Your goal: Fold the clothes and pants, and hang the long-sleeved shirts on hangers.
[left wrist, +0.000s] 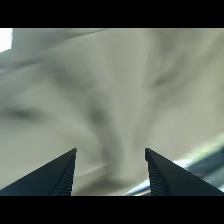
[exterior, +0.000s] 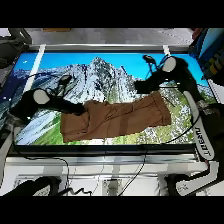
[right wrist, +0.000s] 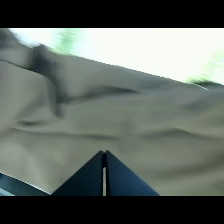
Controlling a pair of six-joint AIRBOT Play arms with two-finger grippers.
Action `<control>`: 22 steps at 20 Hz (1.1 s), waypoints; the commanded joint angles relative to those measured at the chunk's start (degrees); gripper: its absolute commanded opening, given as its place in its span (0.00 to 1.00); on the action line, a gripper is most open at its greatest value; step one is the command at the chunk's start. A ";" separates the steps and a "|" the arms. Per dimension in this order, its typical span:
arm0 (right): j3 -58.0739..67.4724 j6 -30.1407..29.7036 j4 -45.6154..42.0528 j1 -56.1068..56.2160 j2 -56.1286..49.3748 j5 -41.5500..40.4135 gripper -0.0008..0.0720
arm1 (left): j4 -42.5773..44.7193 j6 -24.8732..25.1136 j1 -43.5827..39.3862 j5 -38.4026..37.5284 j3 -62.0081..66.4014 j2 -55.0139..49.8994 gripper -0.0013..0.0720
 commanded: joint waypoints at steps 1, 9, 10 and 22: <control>-0.07 -4.00 -2.95 -6.60 1.55 4.94 0.06 | 8.87 -0.37 10.67 -2.97 -1.73 0.61 0.64; -0.07 -6.60 -0.76 -9.57 3.15 4.59 0.06 | -12.17 12.74 28.20 -2.91 -12.26 -8.31 0.98; -0.07 -6.60 -0.74 -9.38 3.15 4.35 0.06 | -13.62 12.76 28.22 -2.56 -12.26 -10.78 0.98; -0.07 -6.95 -0.39 -1.03 3.15 -3.56 0.06 | -27.71 23.89 23.56 -8.70 -6.12 -17.44 0.03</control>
